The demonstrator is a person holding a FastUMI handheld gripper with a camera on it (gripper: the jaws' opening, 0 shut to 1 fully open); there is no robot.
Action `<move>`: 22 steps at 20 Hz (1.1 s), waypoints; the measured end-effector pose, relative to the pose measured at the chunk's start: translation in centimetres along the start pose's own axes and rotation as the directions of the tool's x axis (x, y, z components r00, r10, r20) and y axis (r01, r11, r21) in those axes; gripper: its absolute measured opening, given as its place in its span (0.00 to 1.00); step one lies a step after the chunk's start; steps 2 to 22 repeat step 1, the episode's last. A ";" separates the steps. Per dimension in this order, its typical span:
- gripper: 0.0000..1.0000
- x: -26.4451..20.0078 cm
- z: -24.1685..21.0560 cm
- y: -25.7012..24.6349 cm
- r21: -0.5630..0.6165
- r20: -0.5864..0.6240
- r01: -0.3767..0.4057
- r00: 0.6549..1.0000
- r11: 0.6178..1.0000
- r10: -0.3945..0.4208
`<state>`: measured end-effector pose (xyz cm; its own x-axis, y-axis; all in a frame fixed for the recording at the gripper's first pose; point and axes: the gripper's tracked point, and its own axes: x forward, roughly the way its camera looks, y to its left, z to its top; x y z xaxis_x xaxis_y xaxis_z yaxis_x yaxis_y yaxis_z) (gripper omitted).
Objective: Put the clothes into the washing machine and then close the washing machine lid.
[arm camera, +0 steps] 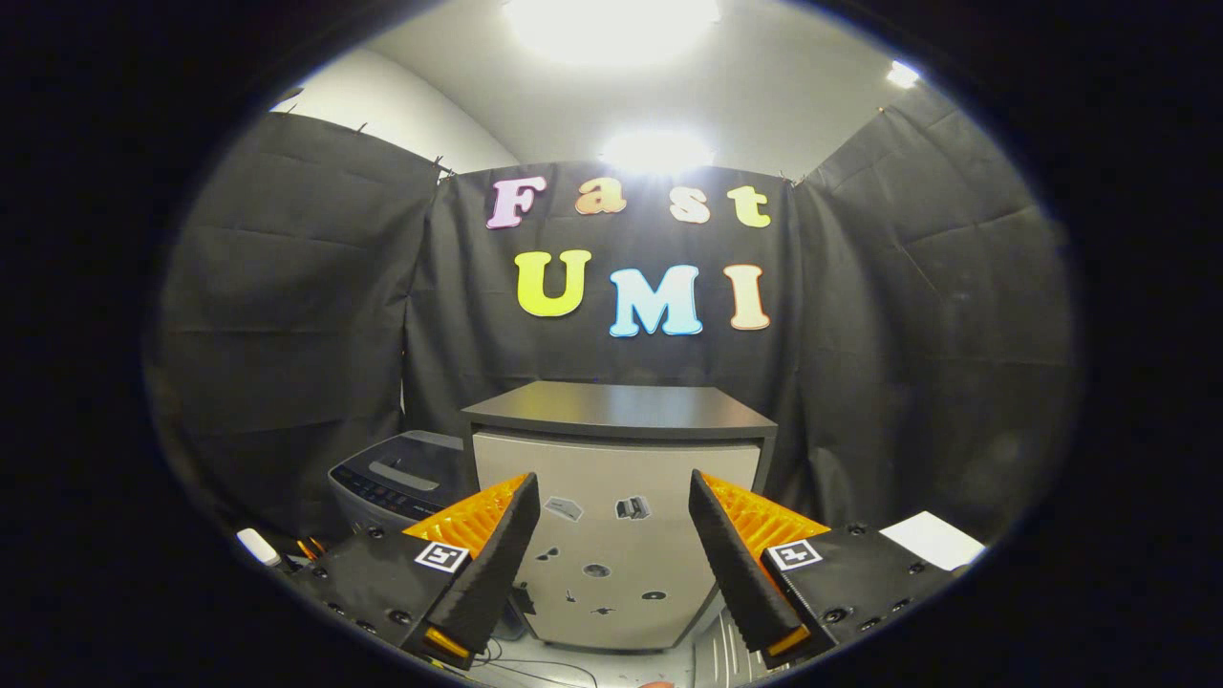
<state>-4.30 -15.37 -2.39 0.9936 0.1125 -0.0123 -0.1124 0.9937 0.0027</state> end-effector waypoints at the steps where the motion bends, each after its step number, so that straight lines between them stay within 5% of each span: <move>1: 0.97 0.0 0.3 0.2 -0.017 0.007 -0.003 1.000 1.000 0.003; 22: 0.97 0.0 0.3 0.2 -0.017 0.007 -0.003 1.000 1.000 0.003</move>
